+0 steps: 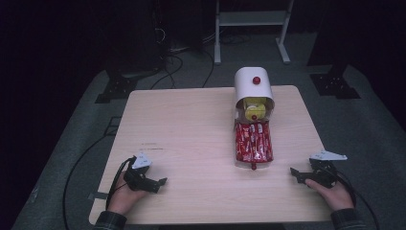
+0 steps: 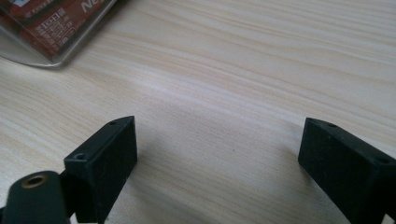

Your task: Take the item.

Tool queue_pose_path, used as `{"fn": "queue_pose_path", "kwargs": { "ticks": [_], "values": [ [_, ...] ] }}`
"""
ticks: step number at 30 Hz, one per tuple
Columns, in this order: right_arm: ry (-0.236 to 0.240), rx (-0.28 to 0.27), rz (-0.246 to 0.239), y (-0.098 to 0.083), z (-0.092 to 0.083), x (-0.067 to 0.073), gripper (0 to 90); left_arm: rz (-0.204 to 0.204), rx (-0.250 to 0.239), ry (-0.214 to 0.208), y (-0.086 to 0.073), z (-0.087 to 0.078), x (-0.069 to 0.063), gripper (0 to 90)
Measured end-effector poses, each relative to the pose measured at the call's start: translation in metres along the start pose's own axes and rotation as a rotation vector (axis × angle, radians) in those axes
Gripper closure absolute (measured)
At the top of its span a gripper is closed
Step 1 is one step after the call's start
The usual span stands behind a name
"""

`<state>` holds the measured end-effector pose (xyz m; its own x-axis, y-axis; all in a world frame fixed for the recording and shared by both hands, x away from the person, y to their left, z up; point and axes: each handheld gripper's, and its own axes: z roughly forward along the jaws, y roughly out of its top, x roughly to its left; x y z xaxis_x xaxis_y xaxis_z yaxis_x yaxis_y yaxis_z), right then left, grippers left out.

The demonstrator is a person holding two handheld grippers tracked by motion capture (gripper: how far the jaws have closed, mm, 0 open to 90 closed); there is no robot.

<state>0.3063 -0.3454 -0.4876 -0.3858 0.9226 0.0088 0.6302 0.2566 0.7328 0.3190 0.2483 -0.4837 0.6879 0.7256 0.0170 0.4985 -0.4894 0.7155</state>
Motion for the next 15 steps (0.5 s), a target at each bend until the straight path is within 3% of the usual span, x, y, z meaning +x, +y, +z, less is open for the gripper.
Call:
{"fn": "queue_pose_path", "kwargs": {
  "ticks": [15],
  "values": [
    [0.006, 0.014, 0.015, 0.0029, -0.0007, -0.0014, 12.9, -0.003, 0.0, 0.002, 0.0, 0.0001, 0.0001, 0.0]
  ]
}}
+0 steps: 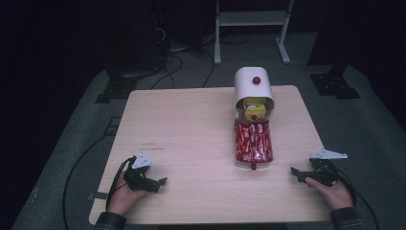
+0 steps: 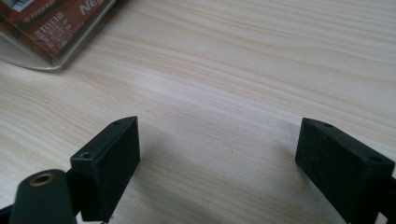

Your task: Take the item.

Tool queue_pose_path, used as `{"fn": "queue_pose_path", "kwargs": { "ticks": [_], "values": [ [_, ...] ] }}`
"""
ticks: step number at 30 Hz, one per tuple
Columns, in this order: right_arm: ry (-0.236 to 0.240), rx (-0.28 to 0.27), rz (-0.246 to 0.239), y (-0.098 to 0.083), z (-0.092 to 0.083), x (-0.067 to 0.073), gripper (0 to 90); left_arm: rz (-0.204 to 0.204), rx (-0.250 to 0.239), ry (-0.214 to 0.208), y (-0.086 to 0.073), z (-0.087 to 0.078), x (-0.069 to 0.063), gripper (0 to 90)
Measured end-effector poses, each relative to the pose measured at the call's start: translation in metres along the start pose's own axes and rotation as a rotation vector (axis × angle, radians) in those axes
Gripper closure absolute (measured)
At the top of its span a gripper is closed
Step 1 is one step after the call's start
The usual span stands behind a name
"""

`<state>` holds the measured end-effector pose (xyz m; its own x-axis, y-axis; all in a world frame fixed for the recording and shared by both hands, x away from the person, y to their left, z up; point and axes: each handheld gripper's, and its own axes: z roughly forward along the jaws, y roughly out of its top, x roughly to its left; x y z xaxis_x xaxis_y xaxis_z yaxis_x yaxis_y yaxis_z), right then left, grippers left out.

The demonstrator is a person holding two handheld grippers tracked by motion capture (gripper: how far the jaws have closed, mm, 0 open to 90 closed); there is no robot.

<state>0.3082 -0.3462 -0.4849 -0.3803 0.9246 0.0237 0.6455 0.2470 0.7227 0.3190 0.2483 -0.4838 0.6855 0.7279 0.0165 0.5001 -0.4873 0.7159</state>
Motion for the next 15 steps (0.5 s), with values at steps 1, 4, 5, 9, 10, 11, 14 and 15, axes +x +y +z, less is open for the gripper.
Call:
{"fn": "queue_pose_path", "kwargs": {
  "ticks": [1, 4, 5, 9, 10, 11, 14, 15],
  "values": [
    [0.0, 0.0, 0.0, 0.0, 0.0, 0.0, 12.9, 0.0, 0.0, 0.0, 0.0001, 0.0001, 0.0001, 0.0],
    [-0.001, 0.003, -0.006, 0.0002, 0.0002, 0.0001, 12.9, 0.0, 0.0, -0.001, 0.0002, 0.0001, 0.0002, 0.0],
    [-0.002, 0.009, -0.002, 0.0016, 0.0007, 0.0004, 12.9, 0.0, 0.0, -0.001, 0.0001, 0.0001, 0.0002, 0.0],
    [0.002, 0.012, -0.011, 0.0055, 0.0005, 0.0022, 12.9, 0.001, 0.003, -0.001, 0.0, -0.0004, 0.0003, 0.0],
    [0.005, 0.012, -0.012, 0.0069, 0.0003, 0.0032, 12.9, 0.001, 0.003, -0.001, 0.0, -0.0004, 0.0003, 0.0],
    [0.005, 0.012, -0.012, 0.0069, 0.0003, 0.0032, 12.9, 0.001, 0.003, -0.001, 0.0, -0.0004, 0.0003, 0.0],
    [0.006, 0.011, -0.017, 0.0088, 0.0001, 0.0044, 12.9, 0.001, 0.003, -0.001, 0.0, -0.0004, 0.0003, 0.0],
    [0.006, 0.01, -0.018, 0.0094, 0.0001, 0.0046, 12.9, 0.001, 0.003, -0.001, 0.0, -0.0004, 0.0003, 0.0]
  ]
}}
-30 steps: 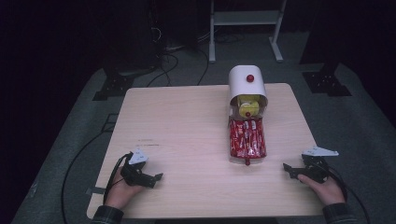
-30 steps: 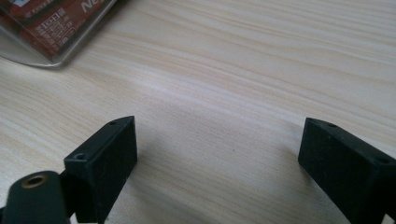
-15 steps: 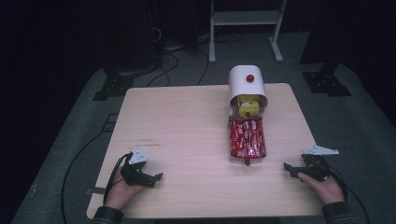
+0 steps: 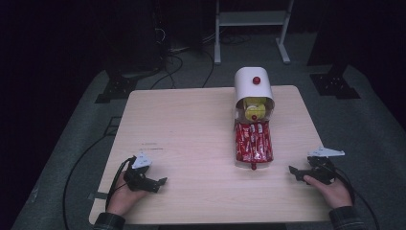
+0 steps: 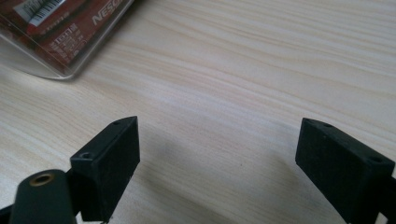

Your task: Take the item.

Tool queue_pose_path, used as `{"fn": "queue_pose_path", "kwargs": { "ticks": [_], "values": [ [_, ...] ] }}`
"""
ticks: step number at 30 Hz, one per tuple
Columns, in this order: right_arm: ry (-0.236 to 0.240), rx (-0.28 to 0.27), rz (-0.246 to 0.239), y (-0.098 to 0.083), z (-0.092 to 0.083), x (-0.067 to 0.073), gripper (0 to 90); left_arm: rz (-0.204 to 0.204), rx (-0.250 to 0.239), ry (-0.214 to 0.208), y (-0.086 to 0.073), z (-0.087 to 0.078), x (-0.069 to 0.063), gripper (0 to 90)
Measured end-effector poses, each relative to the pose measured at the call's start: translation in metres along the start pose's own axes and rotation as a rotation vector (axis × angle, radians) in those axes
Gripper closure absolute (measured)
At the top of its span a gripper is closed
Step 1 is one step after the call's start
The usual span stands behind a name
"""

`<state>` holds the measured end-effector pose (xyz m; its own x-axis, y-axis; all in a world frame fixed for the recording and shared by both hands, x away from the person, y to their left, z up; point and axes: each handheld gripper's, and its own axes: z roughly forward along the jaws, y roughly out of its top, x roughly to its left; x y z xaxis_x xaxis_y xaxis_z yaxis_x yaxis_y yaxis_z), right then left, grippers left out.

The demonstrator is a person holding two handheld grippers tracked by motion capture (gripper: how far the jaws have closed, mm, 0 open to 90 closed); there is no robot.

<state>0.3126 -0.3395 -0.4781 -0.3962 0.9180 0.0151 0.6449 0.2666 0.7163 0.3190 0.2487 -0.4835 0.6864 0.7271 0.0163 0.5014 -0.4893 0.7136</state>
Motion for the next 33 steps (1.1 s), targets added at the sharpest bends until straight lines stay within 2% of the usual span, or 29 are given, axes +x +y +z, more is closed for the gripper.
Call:
{"fn": "queue_pose_path", "kwargs": {
  "ticks": [11, 13, 33],
  "values": [
    [0.001, -0.013, 0.012, 0.01, 0.0, -0.002, 12.9, 0.0, 0.0, 0.0, 0.0, 0.0, 0.0, 0.0],
    [-0.004, -0.037, 0.002, 0.014, -0.002, -0.001, 12.9, 0.0, 0.0, 0.0, 0.0, 0.0, 0.0, 0.0],
    [0.03, -0.078, 0.004, 0.03, -0.006, -0.001, 12.9, 0.0, -0.001, 0.0, 0.001, 0.001, 0.0, 0.0]
  ]
}}
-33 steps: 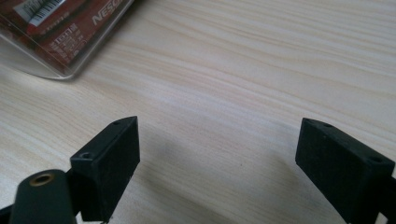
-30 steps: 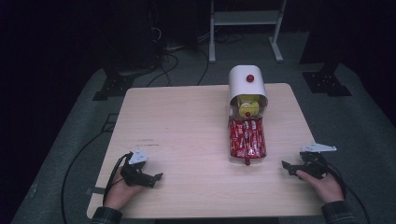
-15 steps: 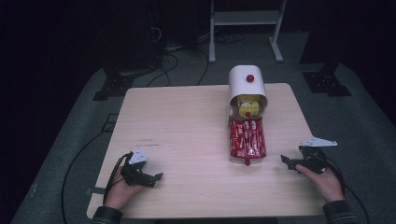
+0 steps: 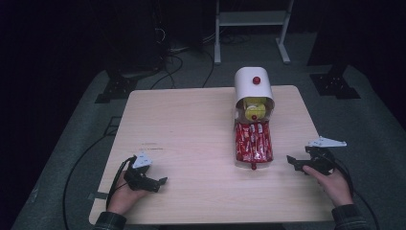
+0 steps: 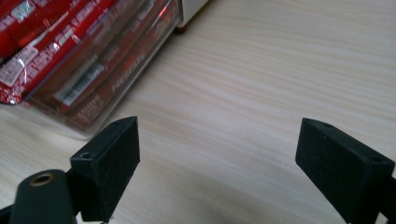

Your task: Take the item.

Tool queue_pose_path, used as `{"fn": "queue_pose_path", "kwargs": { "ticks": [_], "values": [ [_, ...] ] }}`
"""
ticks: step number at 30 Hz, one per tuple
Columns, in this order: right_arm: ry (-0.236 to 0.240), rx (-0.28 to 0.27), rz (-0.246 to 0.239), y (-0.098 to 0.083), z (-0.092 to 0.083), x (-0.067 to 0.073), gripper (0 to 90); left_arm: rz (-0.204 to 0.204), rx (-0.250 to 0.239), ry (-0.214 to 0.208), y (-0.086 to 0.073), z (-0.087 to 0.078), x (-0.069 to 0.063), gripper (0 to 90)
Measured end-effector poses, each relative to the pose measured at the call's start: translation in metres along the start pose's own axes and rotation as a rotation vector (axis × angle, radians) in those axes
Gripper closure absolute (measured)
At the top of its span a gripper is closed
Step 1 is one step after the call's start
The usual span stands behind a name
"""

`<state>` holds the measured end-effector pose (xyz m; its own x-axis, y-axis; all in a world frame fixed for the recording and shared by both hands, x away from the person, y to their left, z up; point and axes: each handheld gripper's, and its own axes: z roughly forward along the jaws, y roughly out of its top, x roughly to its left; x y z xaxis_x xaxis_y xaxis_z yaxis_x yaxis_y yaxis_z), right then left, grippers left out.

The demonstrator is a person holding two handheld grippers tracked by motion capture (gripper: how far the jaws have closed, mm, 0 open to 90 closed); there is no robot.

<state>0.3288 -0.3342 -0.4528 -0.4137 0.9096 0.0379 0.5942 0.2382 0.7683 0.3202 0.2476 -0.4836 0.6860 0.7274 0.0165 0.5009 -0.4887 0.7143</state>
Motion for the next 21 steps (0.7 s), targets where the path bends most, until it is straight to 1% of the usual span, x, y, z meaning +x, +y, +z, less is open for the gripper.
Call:
{"fn": "queue_pose_path", "kwargs": {
  "ticks": [1, 2, 4, 7, 9, 12, 14, 21],
  "values": [
    [0.009, -0.004, 0.01, 0.002, 0.002, 0.0, 12.9, 0.0, 0.0, 0.0, 0.0, 0.0, 0.0, 0.0],
    [0.009, -0.004, 0.01, 0.002, 0.002, 0.0, 12.9, 0.0, 0.0, 0.0, 0.0, 0.0, 0.0, 0.0],
    [0.004, 0.002, 0.005, 0.004, 0.003, 0.0, 12.9, 0.001, 0.001, 0.0, 0.0, 0.0, 0.0, 0.0],
    [0.008, -0.009, 0.006, 0.01, 0.003, 0.001, 12.9, 0.003, 0.004, -0.001, 0.0, 0.0, 0.0, 0.0],
    [0.008, -0.011, -0.006, 0.013, 0.005, 0.002, 12.9, 0.002, 0.004, -0.001, 0.0, 0.0, 0.0, 0.0],
    [0.016, -0.022, 0.003, 0.015, 0.006, 0.003, 13.0, 0.001, 0.004, -0.002, 0.0, 0.0, 0.0, 0.0],
    [0.018, -0.013, -0.001, 0.017, 0.008, 0.004, 12.9, 0.002, 0.006, -0.002, 0.0, 0.0, 0.0, 0.0],
    [0.021, -0.028, -0.007, 0.028, 0.008, 0.008, 13.0, 0.002, 0.007, -0.002, 0.0, 0.0, 0.0, 0.0]
  ]
}}
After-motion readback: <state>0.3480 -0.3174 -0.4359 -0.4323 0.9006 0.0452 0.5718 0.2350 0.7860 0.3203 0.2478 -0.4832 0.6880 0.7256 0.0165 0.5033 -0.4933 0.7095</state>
